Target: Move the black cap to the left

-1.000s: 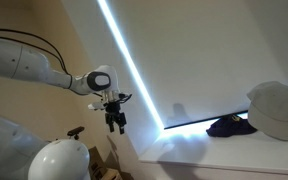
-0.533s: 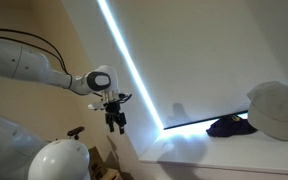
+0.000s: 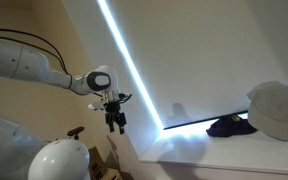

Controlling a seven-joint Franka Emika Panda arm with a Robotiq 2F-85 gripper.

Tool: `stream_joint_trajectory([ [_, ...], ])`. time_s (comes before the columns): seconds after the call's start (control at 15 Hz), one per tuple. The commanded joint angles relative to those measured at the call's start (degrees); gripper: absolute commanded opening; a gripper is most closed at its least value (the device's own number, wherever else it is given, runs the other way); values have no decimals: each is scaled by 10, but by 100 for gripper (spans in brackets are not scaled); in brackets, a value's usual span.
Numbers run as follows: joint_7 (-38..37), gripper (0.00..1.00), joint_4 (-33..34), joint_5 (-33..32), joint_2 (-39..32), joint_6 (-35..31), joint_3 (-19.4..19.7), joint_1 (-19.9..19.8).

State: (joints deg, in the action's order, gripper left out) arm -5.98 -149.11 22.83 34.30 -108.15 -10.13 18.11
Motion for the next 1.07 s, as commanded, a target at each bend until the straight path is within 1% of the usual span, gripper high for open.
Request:
stream_joint_trajectory([
  [0.0,4,100,2,4,1,4,-8,-10],
  [0.07,4,100,2,4,1,4,-8,-10],
  [0.13,36,100,-3,-44,6,-7,-19,-12],
  [0.27,53,100,3,-105,-5,3,-23,-19],
  [0.33,60,100,-103,-122,36,-57,-36,-11],
  [0.4,43,100,-112,-152,35,-63,-46,-16],
  [0.53,17,100,-170,-205,29,-105,-67,-16],
  [0.6,-9,100,-100,-246,-49,-99,-85,-30],
  [0.67,-30,100,-120,-279,-59,-126,-100,-32],
  [0.8,-87,100,-118,-356,-94,-161,-133,-43],
  [0.87,-127,100,-117,-399,-115,-182,-153,-52],
  [1.0,-235,100,-117,-496,-155,-225,-193,-76],
])
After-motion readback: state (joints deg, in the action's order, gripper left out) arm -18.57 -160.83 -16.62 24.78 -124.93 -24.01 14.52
